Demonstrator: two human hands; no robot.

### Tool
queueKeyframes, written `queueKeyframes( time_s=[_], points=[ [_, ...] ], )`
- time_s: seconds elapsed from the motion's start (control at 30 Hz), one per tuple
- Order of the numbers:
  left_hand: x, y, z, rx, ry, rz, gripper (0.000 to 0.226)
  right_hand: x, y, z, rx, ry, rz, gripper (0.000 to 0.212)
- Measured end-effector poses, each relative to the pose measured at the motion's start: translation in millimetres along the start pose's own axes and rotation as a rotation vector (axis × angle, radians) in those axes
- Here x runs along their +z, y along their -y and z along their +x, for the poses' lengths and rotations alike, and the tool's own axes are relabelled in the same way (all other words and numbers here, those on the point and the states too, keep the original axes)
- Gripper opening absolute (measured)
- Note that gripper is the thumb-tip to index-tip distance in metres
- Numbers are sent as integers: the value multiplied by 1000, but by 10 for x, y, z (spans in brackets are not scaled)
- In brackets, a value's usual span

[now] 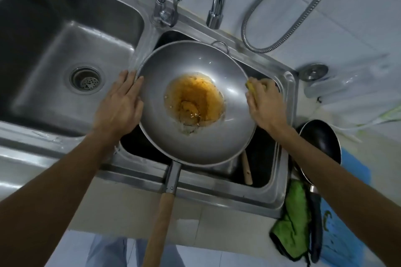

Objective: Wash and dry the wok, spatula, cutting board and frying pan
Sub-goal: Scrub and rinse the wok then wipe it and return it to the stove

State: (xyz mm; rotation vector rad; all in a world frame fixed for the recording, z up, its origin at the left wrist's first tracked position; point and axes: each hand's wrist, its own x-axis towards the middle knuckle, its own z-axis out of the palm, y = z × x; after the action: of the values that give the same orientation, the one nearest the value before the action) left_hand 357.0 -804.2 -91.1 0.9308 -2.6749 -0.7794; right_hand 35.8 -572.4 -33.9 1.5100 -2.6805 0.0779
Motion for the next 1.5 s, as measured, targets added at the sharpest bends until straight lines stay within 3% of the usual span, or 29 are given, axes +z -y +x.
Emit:
queueKeyframes(
  time_s=[0.17, 0.33, 0.67, 0.77, 0.83, 0.9, 1.07, 1.13, 1.3, 1.37, 1.5],
  points=[
    [-10, -2, -19, 2, 0, 6, 61, -237, -525, 61, 421, -116, 179, 49],
    [14, 17, -8, 11, -19, 12, 60, -258, -972, 143, 663, 2, 191, 54],
    [42, 41, -7, 17, -35, 10, 62, -158, -1232, 185, 713, 190, 50, 70],
    [48, 38, -3, 21, -40, 9, 62, -274, -973, 103, 593, 75, 18, 72],
    [51, 37, -7, 14, -40, 9, 62, -307, -658, -46, 481, -46, 134, 63],
    [56, 48, -11, 18, -37, 17, 61, -259, -300, -237, 482, -51, 281, 56],
    [67, 63, -4, 28, -32, 30, 54, 90, 322, -705, 818, 137, 787, 66],
    [62, 59, -12, 17, -29, 32, 54, 219, 457, -825, 889, 63, 1046, 60],
    [48, 26, -8, -7, -17, 0, 61, 408, 654, -866, 1007, -267, 1383, 53],
    [44, 33, -7, 1, -38, -9, 62, 429, 671, -865, 1110, -301, 1620, 56],
    [60, 45, -4, -2, -80, 15, 63, 426, 644, -951, 1090, -286, 1900, 60]
  ],
)
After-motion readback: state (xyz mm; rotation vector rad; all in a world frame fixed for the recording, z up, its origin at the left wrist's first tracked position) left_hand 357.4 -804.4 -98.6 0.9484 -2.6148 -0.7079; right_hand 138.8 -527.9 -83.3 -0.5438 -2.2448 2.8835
